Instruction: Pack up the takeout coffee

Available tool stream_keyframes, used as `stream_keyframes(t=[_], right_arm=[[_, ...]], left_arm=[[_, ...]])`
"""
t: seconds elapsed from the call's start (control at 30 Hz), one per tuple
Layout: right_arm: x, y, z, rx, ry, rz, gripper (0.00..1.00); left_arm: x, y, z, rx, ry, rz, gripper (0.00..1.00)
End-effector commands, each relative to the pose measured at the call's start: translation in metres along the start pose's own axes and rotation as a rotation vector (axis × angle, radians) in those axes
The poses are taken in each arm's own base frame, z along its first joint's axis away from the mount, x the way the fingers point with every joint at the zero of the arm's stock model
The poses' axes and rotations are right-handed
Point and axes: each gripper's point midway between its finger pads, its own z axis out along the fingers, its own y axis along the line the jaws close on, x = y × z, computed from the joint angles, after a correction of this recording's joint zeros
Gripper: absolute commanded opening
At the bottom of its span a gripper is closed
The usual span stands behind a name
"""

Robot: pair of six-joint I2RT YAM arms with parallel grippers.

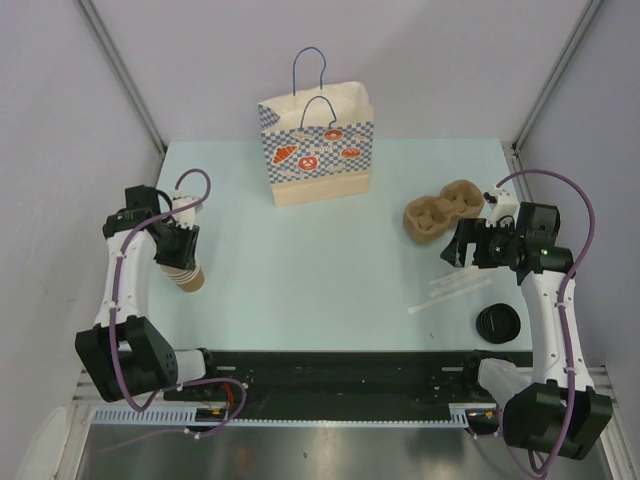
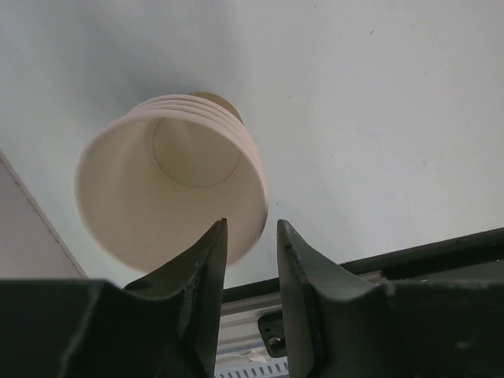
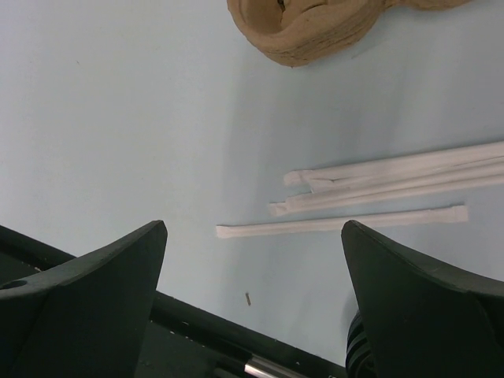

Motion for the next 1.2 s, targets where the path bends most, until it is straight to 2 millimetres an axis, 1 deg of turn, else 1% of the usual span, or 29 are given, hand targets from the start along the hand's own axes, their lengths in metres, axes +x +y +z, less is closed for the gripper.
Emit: stream_keyframes(t=[0.0, 0.13, 0.23, 0.4, 0.43, 0.5, 0.83, 0.9, 0.93, 1.1, 1.17], right_arm=[[-0.009, 0.0, -0.003, 0.012, -0.046, -0.051, 1.0], [-0.01, 0.0, -0.002, 0.01, -0.046, -0.049, 1.0], [-0.01, 0.0, -0.002, 0.008, -0.045, -0.05, 1.0], [-0.009, 0.0, -0.001, 0.008, -0.042, -0.049, 1.0], [-0.009, 0.0, -0.001, 0.008, -0.044, -0.048, 1.0], [-0.009, 0.0, -0.002, 0.01, -0.045, -0.049, 0.99], [-0.009, 0.0, -0.002, 0.01, -0.046, -0.051, 1.0], [-0.009, 0.0, -0.002, 0.009, -0.045, -0.052, 1.0], [-0.009, 0.0, -0.002, 0.009, -0.048, -0.052, 1.0], [-0.008, 0.001, -0.002, 0.007, -0.045, -0.05, 1.0], [-0.008, 0.0, -0.002, 0.008, -0.043, -0.049, 1.0]], left_arm=[[-0.003, 0.008, 0.005, -0.034, -0.006, 0.036, 0.35], [-0.002, 0.009, 0.006, -0.035, -0.004, 0.04, 0.31], [-0.003, 0.009, 0.004, -0.04, -0.01, 0.044, 0.2], [-0.007, 0.008, -0.006, -0.048, -0.032, 0.053, 0.08], [-0.007, 0.008, -0.008, -0.05, -0.031, 0.053, 0.0], [-0.009, 0.007, -0.014, -0.06, -0.045, 0.061, 0.0], [-0.026, 0.024, -0.042, -0.228, -0.084, 0.133, 0.0], [-0.027, 0.021, -0.043, -0.24, -0.082, 0.153, 0.0], [-0.026, 0.026, -0.044, -0.269, -0.072, 0.156, 0.0], [-0.025, 0.031, -0.042, -0.332, -0.058, 0.173, 0.0], [-0.02, 0.031, -0.034, -0.351, -0.043, 0.183, 0.0]])
